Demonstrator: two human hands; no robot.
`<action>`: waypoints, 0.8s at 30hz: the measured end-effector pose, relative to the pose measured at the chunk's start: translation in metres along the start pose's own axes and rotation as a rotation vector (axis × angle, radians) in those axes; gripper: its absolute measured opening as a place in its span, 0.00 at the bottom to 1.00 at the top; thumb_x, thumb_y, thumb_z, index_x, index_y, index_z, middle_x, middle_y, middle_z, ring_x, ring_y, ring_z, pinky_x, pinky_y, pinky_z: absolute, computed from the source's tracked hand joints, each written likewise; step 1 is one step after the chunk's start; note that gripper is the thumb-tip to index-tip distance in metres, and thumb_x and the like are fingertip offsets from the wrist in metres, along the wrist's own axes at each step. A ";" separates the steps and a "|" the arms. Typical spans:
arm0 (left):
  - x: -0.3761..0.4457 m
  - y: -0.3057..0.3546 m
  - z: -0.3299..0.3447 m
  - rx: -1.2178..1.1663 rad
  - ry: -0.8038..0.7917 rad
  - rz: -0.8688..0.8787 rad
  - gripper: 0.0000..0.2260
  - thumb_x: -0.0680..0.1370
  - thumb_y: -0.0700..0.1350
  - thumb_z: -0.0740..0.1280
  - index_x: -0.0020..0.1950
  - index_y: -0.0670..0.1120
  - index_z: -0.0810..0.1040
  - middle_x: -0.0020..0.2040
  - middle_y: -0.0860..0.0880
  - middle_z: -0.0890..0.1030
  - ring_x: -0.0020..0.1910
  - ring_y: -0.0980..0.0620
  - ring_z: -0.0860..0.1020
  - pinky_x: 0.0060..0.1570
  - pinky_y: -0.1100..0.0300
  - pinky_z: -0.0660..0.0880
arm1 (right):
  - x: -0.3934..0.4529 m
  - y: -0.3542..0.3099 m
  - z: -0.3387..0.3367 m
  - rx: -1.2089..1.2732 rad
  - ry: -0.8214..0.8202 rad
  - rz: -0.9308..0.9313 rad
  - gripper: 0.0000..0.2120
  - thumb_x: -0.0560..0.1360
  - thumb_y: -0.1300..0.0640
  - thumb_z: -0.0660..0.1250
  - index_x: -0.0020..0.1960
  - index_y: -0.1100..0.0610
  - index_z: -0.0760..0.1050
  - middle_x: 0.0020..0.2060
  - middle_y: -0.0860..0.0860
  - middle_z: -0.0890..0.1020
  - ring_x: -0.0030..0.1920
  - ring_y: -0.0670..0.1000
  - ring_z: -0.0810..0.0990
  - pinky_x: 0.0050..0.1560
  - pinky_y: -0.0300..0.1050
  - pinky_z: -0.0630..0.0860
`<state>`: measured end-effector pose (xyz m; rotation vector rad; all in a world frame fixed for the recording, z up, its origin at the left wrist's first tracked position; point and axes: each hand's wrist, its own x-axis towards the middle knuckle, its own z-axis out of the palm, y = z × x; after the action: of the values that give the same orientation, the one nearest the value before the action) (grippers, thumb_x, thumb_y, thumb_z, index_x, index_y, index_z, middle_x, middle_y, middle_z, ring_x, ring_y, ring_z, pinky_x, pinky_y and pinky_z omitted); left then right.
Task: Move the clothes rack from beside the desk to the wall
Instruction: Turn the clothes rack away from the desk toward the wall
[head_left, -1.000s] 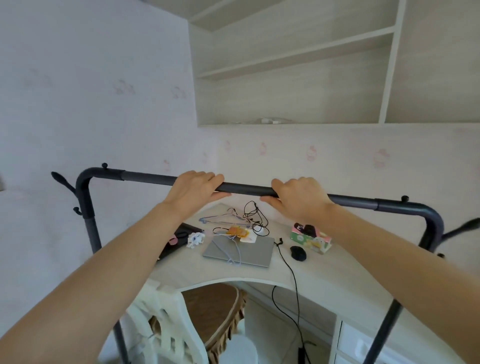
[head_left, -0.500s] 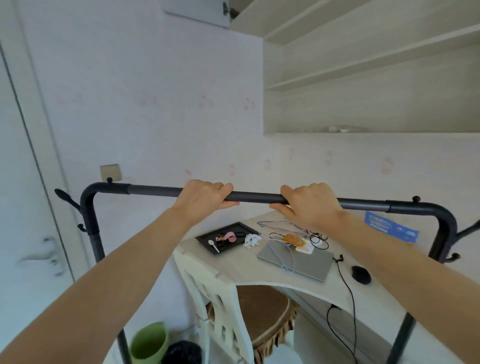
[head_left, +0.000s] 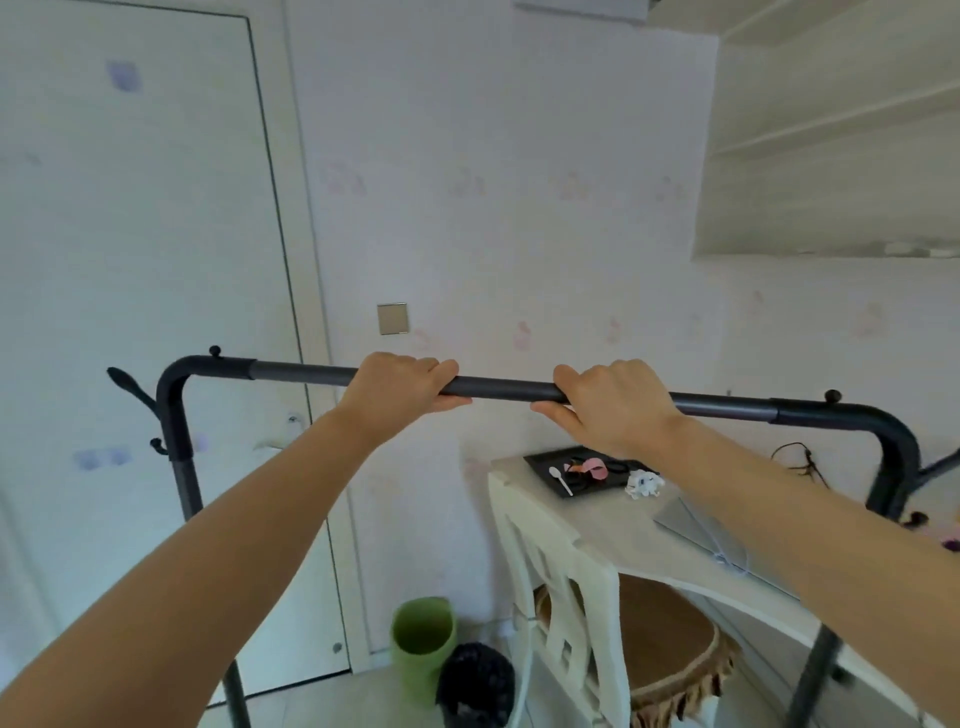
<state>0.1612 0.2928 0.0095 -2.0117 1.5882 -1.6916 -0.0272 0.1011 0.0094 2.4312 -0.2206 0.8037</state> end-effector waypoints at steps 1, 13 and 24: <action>-0.008 -0.010 -0.001 -0.016 -0.025 -0.007 0.19 0.73 0.59 0.68 0.36 0.44 0.73 0.22 0.49 0.71 0.17 0.48 0.68 0.19 0.63 0.62 | 0.008 -0.010 0.002 0.007 0.008 -0.005 0.23 0.76 0.36 0.48 0.42 0.55 0.64 0.24 0.49 0.65 0.24 0.56 0.65 0.28 0.45 0.58; -0.131 -0.144 0.001 -0.005 -0.149 -0.067 0.17 0.73 0.57 0.68 0.37 0.44 0.73 0.23 0.49 0.73 0.17 0.49 0.67 0.21 0.65 0.63 | 0.121 -0.159 0.017 0.154 0.076 -0.100 0.21 0.76 0.36 0.47 0.41 0.54 0.60 0.23 0.48 0.63 0.22 0.55 0.64 0.27 0.45 0.59; -0.248 -0.247 -0.024 0.150 -0.294 -0.182 0.19 0.76 0.59 0.62 0.37 0.44 0.73 0.23 0.49 0.72 0.18 0.51 0.62 0.22 0.64 0.60 | 0.210 -0.299 0.014 0.248 0.160 -0.242 0.25 0.75 0.35 0.43 0.44 0.55 0.66 0.21 0.46 0.61 0.19 0.47 0.59 0.24 0.40 0.52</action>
<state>0.3353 0.5973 0.0016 -2.2571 1.1835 -1.4309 0.2446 0.3450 -0.0140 2.5391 0.2447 0.9548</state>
